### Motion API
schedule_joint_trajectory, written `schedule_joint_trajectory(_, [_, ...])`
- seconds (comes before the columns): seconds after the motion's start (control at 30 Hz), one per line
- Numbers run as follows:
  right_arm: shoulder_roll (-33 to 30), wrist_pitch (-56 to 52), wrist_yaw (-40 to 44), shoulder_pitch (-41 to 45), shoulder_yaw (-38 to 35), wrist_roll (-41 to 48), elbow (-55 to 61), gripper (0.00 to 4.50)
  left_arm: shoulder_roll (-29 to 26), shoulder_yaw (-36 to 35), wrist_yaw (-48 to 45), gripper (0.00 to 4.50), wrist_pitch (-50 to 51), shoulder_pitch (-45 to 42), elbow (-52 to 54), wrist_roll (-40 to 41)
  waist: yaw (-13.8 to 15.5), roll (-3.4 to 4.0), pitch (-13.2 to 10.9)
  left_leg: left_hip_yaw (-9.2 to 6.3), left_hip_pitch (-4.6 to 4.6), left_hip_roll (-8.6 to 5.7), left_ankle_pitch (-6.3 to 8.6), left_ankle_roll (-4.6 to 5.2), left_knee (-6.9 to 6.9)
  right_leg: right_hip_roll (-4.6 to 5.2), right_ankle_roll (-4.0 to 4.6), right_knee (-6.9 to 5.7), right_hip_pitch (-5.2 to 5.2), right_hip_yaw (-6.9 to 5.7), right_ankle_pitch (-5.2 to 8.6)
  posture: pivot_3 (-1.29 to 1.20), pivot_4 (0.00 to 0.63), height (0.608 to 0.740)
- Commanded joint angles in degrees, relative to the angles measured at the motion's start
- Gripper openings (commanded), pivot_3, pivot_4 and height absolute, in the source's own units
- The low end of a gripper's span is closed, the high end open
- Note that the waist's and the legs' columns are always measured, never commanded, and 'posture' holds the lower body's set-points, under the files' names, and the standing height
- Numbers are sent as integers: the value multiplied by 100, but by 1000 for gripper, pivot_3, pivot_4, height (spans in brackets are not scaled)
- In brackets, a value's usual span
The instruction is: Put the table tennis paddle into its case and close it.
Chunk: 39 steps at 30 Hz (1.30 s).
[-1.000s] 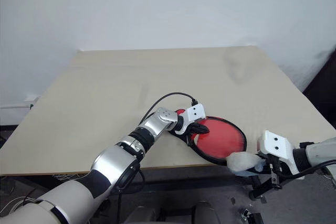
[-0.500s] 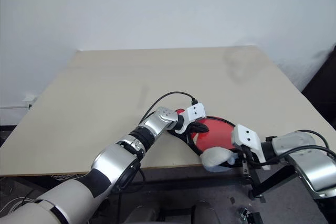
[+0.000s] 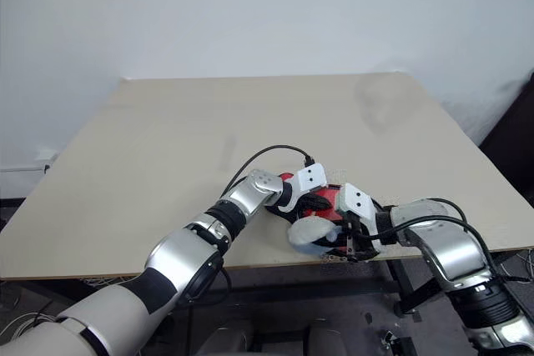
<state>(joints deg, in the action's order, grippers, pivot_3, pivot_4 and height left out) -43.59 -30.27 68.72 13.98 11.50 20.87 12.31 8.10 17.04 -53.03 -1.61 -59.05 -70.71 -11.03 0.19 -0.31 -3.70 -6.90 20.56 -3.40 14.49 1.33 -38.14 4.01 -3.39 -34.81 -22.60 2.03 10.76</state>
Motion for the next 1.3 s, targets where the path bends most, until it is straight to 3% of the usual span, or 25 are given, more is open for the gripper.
schedule_joint_trajectory(0.03, [204,96,-98,310,37,-9,-14,404,38,155,20,0,226,59,-269,-243,-1,0,1,1,0,0,0,0,0,0,-1,0,-1,1,-1,0,0,740])
schedule_joint_trajectory(0.5, [971,485,-533,720,282,-474,-590,404,25,154,21,0,217,60,-270,-257,-8,-2,4,2,-2,-1,0,0,0,-4,-13,-2,-3,0,-8,0,0,740])
schedule_joint_trajectory(1.3, [2223,1228,-1292,1299,211,-1157,-1695,404,-24,-85,11,0,185,-18,-271,-320,-297,-2,8,-1,-19,0,2,-4,3,-11,-52,-18,-21,0,-33,0,0,740])
